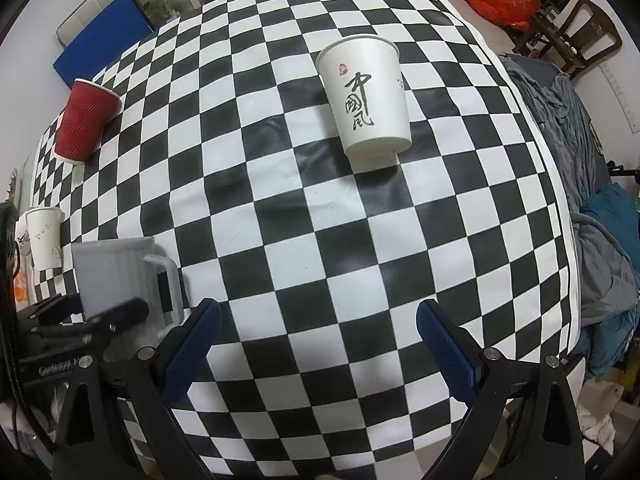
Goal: Flip cup upright
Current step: 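Lift the grey mug with the left gripper and turn it toward the right tool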
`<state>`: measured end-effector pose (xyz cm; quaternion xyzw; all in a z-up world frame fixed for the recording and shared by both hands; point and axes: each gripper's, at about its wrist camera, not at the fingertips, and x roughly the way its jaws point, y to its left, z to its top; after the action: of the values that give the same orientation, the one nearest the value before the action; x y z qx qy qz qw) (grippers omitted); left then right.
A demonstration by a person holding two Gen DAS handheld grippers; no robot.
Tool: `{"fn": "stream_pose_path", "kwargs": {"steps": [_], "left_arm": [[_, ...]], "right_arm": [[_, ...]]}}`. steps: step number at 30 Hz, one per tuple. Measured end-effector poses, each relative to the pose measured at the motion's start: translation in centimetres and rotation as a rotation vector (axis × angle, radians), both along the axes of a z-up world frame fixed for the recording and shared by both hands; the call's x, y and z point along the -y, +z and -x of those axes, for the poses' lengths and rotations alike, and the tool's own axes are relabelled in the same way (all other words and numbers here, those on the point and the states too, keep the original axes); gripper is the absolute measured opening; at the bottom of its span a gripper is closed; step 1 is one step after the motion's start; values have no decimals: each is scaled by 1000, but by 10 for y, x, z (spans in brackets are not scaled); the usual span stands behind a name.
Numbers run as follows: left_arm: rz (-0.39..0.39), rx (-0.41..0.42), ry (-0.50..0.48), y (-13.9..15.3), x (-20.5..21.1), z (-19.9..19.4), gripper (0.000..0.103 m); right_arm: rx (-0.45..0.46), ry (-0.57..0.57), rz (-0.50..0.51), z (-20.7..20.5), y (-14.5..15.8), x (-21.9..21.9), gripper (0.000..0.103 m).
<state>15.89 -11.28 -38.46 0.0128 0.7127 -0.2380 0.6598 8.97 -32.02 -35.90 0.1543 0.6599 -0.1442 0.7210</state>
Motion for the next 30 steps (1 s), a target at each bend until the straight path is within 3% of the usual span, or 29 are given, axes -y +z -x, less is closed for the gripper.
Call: {"fn": "stream_pose_path", "kwargs": {"steps": [3, 10, 15, 19, 30], "left_arm": [[5, -4, 27, 3, -10, -3, 80], [43, -65, 227, 0, -29, 2, 80], [14, -67, 239, 2, -28, 2, 81], [-29, -23, 229, 9, -27, 4, 83], [7, 42, 256, 31, -33, 8, 87]], "right_arm": [[0, -10, -9, -2, -2, 6, 99], [0, -45, -45, -3, -7, 10, 99], [3, -20, -46, -6, -5, 2, 99], [10, -21, -87, -10, -7, 0, 99], [37, -27, -105, -9, -1, -2, 99]]}}
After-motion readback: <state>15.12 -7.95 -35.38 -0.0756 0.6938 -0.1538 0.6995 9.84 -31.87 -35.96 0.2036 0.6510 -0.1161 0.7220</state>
